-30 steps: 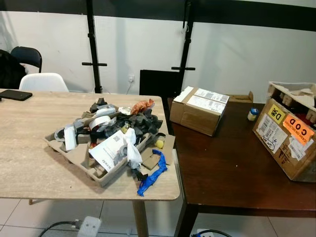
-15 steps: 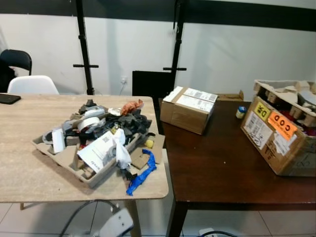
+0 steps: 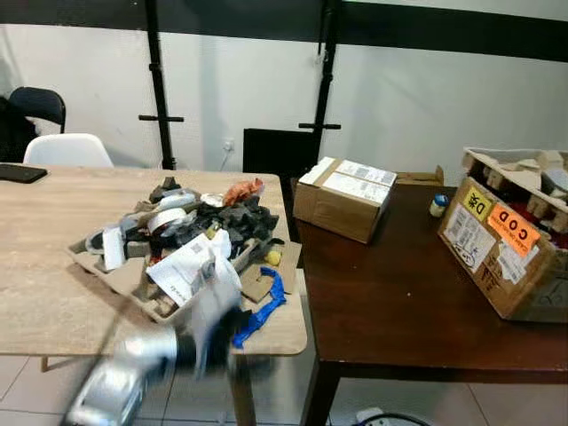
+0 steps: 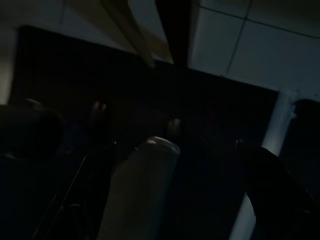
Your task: Picking trash to rubbish bin
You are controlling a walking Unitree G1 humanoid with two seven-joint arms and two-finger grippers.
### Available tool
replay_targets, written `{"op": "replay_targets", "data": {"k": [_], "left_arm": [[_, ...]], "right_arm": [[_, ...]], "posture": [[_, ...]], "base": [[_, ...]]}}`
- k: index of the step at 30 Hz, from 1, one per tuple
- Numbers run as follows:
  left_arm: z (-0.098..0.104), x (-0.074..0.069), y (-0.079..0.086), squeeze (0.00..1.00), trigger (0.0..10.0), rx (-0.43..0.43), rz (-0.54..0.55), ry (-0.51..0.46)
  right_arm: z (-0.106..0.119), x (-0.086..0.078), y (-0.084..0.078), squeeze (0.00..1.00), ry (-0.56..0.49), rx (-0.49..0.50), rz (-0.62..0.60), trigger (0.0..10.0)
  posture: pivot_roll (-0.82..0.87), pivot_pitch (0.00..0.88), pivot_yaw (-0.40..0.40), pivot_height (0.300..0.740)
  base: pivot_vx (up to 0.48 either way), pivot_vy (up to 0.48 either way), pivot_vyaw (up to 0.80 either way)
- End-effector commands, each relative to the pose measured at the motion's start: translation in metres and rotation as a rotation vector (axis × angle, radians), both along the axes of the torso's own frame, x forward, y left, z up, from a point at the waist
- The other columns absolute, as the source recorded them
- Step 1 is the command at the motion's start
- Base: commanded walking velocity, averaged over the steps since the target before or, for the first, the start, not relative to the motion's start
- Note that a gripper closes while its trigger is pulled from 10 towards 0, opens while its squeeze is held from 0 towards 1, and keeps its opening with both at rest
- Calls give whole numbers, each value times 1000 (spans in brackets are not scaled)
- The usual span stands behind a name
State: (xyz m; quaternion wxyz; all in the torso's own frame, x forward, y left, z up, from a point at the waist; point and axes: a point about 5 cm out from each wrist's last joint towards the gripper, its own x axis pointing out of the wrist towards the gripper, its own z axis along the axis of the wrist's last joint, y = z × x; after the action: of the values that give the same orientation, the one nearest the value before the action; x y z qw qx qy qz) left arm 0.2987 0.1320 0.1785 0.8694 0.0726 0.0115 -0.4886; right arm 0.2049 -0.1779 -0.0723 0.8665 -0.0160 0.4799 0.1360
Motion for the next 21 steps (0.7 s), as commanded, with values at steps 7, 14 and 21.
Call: {"op": "replay_targets", "data": {"k": [7, 14, 21], "left_arm": [[32, 34, 24, 1000, 10000, -7, 357, -86], [12, 54, 58, 1000, 10000, 120, 681, -9], [-7, 54, 68, 0, 10000, 193, 752, 105]], "right_arm": [[-1, -1, 1, 0, 3, 6, -10, 10000], [2, 5, 7, 0, -26, 6, 48, 10000], [23, 22, 45, 0, -107, 303, 368, 10000]], "posture": [[124, 0, -60, 740], [110, 0, -47, 740], [106, 0, -40, 740]], "base": [[0, 0, 0], [0, 0, 0], [0, 0, 0]]}}
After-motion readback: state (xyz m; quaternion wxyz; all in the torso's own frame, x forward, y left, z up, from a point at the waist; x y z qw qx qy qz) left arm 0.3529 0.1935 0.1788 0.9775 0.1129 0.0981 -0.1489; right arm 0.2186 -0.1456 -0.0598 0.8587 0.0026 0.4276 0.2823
